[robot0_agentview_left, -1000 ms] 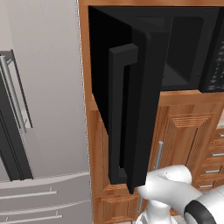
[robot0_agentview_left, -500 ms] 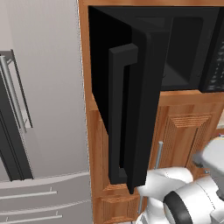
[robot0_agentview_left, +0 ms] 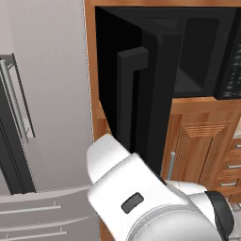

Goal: Pick the corn from the sink and place it in the bowl. Then pick the bowl and place it in the microwave. Then close the microwave door and press the start button.

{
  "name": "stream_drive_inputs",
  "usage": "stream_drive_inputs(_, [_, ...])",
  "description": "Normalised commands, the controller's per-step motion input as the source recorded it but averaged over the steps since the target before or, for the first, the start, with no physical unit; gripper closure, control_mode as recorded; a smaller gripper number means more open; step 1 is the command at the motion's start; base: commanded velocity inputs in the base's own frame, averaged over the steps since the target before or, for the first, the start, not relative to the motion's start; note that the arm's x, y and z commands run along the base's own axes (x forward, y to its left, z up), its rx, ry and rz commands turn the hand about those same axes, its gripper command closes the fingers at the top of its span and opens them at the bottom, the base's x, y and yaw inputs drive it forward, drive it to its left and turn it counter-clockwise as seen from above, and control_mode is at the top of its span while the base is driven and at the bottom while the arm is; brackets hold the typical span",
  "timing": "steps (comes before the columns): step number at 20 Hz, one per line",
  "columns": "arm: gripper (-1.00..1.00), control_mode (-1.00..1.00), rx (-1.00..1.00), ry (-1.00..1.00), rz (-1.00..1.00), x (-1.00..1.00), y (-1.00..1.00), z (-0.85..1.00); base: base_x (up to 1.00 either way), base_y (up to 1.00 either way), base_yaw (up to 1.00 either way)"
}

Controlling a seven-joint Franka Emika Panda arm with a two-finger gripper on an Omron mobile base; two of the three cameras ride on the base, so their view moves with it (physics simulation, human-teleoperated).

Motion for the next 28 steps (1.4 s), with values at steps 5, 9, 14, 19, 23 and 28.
stream_drive_inputs(5, [-1.0, -1.0, 0.0, 0.01, -0.28, 0.84, 0.61, -0.46, 0.0, 0.0, 0.0])
stream_drive_inputs(9, [-1.0, -1.0, 0.0, 0.04, -0.34, 0.91, 0.08, -0.78, 0.0, 0.0, 0.0])
stream_drive_inputs(14, [-1.0, -1.0, 0.0, 0.03, -0.35, 1.0, 0.25, -0.3, 0.0, 0.0, 0.0])
stream_drive_inputs(19, [-1.0, -1.0, 0.02, 0.06, -0.28, 0.71, -0.3, 0.0, 0.0, 0.0, 0.0])
stream_drive_inputs(23, [-1.0, -1.0, 0.08, 0.1, -0.18, 0.56, -0.94, 0.0, 0.0, 0.0, 0.0])
stream_drive_inputs(28, [-1.0, -1.0, 0.1, 0.08, -0.12, 0.54, -1.0, 0.0, 0.0, 0.0, 0.0])
